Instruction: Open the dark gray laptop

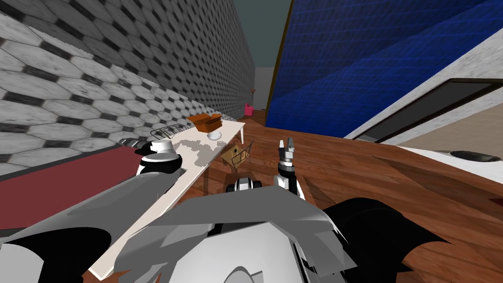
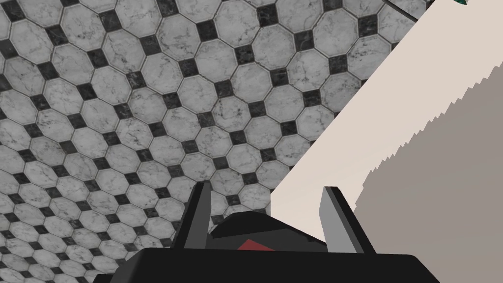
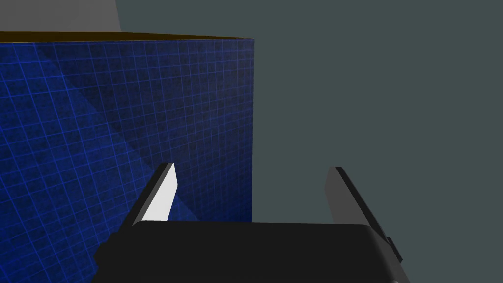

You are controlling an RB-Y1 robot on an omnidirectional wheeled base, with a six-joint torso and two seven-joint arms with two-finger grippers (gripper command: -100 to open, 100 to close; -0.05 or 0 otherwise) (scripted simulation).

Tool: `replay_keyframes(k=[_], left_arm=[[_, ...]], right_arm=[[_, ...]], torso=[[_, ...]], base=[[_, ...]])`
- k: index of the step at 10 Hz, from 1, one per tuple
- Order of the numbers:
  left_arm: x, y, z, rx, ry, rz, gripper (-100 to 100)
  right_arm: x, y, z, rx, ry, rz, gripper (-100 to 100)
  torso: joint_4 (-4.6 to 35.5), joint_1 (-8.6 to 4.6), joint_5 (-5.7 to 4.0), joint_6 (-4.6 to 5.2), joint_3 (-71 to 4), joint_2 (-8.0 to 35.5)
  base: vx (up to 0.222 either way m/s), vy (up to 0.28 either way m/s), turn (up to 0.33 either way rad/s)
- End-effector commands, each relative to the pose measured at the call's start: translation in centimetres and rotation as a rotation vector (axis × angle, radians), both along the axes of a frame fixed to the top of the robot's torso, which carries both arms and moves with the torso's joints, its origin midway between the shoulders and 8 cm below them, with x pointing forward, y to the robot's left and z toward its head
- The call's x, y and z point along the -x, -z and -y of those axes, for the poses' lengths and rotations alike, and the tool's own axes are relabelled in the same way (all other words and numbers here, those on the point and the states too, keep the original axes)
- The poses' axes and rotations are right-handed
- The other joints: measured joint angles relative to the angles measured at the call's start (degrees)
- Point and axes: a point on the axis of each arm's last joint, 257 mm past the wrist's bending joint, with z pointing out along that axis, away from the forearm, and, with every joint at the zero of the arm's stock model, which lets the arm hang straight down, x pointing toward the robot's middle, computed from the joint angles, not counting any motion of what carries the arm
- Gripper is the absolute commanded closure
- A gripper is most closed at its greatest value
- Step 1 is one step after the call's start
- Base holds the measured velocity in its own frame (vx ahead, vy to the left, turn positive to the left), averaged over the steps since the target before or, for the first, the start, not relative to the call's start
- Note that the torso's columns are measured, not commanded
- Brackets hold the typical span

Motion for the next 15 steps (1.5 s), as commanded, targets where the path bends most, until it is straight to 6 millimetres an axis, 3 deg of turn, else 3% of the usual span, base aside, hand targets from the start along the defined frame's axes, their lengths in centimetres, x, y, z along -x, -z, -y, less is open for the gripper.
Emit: replay_keyframes(k=[1, 4, 8, 15], left_arm=[[-0.9, 0.7, -0.3, 0.011, 0.066, -0.008, 100], [-1.0, 0.4, -0.5, 0.006, 0.079, -0.005, 100], [0.6, 0.5, -0.3, -0.065, 0.045, 0.011, 100], [2.6, 0.9, 1.8, -0.211, 0.035, 0.056, 100]], right_arm=[[0.0, 0.0, 0.0, 0.000, 0.000, 0.000, 0], [0.0, 0.0, 0.0, 0.000, 0.000, 0.000, 0], [0.0, 0.0, 0.0, 0.000, 0.000, 0.000, 0], [0.0, 0.0, 0.0, 0.000, 0.000, 0.000, 0]], torso=[[-0.06, -0.04, 0.03, -0.20, -0.07, -0.12], [-0.08, 0.09, 0.10, -0.02, -0.05, -0.07], [-0.08, 0.03, 0.04, -0.14, -0.10, -0.17], [-0.05, 0.00, 0.03, -0.17, -0.06, -0.12]], base=[[0.119, -0.141, 0.256], [0.090, -0.104, 0.136], [0.008, 0.001, -0.005], [0.009, 0.004, -0.002]])
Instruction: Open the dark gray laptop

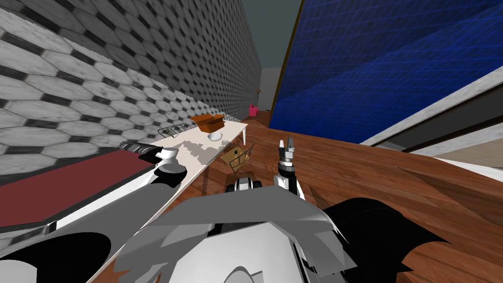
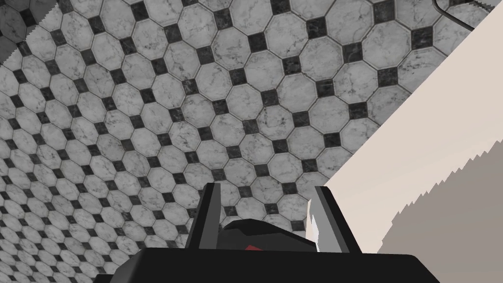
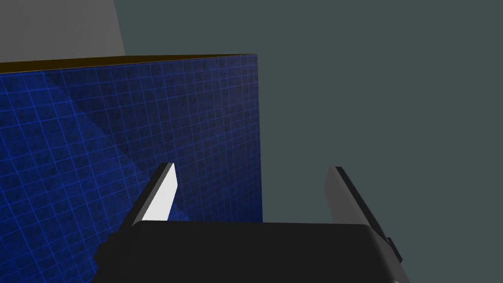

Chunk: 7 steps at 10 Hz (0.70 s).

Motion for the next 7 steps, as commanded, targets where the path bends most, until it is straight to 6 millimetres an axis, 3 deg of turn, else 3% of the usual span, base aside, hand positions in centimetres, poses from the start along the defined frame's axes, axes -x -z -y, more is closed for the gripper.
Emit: replay_keyframes(k=[1, 7], left_arm=[[0.5, 0.4, 0.9, -0.036, 0.009, 0.024, 100], [1.0, 0.9, 3.9, -0.134, 0.062, 0.088, 100]], right_arm=[[0.0, 0.0, 0.0, 0.000, 0.000, 0.000, 0], [0.0, 0.0, 0.0, 0.000, 0.000, 0.000, 0]], torso=[[-0.02, 0.00, 0.02, 0.02, 0.00, -0.02], [-0.04, -0.09, -0.03, 0.19, -0.09, -0.14]], base=[[0.005, 0.002, 0.006], [0.006, 0.003, 0.001]])
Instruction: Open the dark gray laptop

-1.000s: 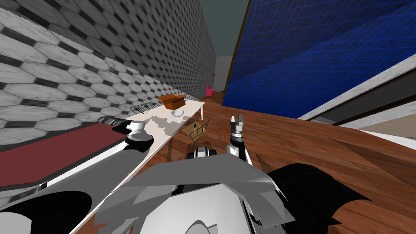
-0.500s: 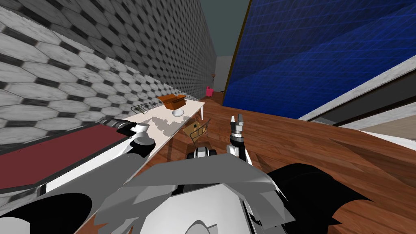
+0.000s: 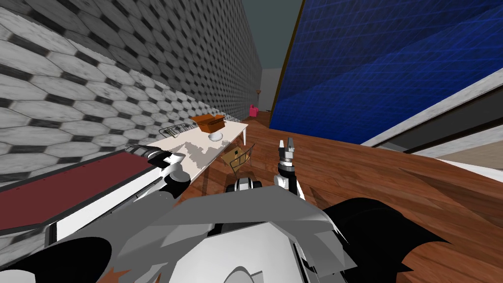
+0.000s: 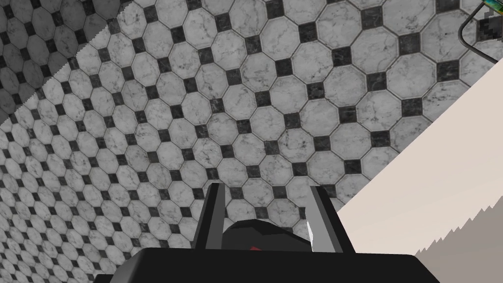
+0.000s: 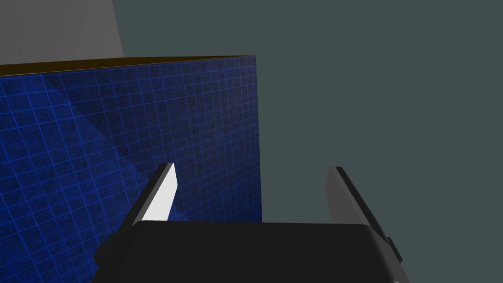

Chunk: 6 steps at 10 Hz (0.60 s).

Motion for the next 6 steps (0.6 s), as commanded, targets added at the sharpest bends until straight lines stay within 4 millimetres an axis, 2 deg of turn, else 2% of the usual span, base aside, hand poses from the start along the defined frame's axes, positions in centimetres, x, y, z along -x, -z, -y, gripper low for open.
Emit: replay_keyframes(k=[1, 3, 4, 5, 6], left_arm=[[0.3, 0.8, 1.7, -0.039, 0.034, 0.028, 100], [0.2, 0.3, 1.6, -0.043, 0.035, 0.039, 100], [1.3, 1.3, 2.5, -0.067, 0.031, 0.050, 100], [1.6, 1.0, 2.6, -0.078, 0.022, 0.059, 100], [2.7, 2.0, 3.4, -0.099, 0.020, 0.063, 100]], right_arm=[[0.0, 0.0, 0.0, 0.000, 0.000, 0.000, 0], [0.0, 0.0, 0.0, 0.000, 0.000, 0.000, 0], [0.0, 0.0, 0.0, 0.000, 0.000, 0.000, 0], [0.0, 0.0, 0.0, 0.000, 0.000, 0.000, 0], [0.0, 0.0, 0.0, 0.000, 0.000, 0.000, 0]], torso=[[0.01, -0.01, -0.04, 0.05, -0.03, -0.04], [-0.02, -0.01, 0.00, 0.09, -0.06, -0.08], [0.03, 0.01, -0.07, 0.00, -0.04, -0.03], [-0.02, 0.14, 0.03, -0.03, -0.04, -0.07], [-0.01, 0.14, 0.04, -0.09, -0.03, -0.05]], base=[[0.011, 0.006, -0.003], [0.003, 0.002, 0.002], [0.022, 0.022, -0.029], [0.036, 0.023, -0.031], [0.072, 0.037, -0.032]])
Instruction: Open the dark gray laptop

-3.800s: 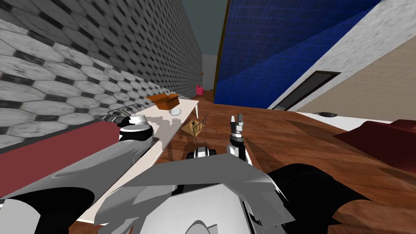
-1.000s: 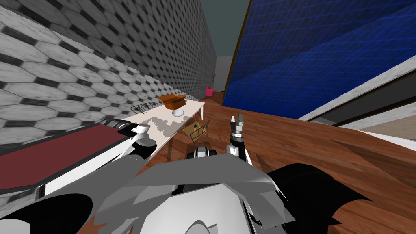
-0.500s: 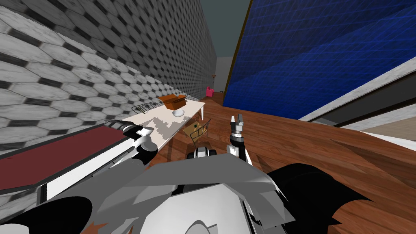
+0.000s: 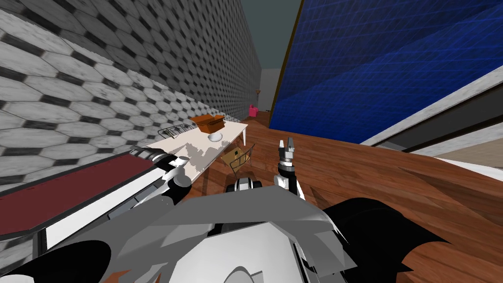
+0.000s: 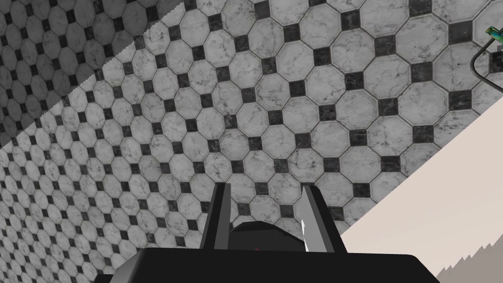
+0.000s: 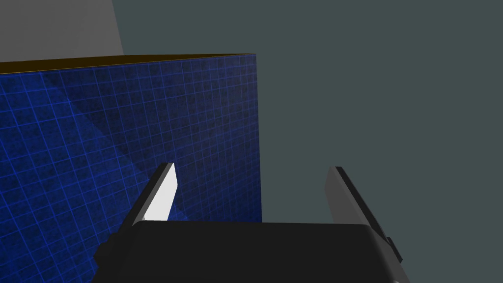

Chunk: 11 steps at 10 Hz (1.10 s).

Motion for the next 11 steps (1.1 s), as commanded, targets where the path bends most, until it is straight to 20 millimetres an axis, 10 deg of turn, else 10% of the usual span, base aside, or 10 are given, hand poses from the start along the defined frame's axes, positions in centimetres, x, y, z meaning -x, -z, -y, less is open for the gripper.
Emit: replay_keyframes(k=[1, 11], left_arm=[[1.8, 1.0, 1.2, -0.036, -0.016, 0.016, 100], [8.6, 4.4, 6.8, -0.189, -0.028, 0.086, 100]], right_arm=[[0.0, 0.0, 0.0, 0.000, 0.000, 0.000, 0], [0.0, 0.0, 0.0, 0.000, 0.000, 0.000, 0]], torso=[[-0.07, 0.13, 0.12, -0.01, -0.03, -0.09], [-0.04, 0.20, 0.17, -0.06, 0.07, 0.07]], base=[[0.047, 0.031, -0.019], [0.016, 0.019, -0.028]])
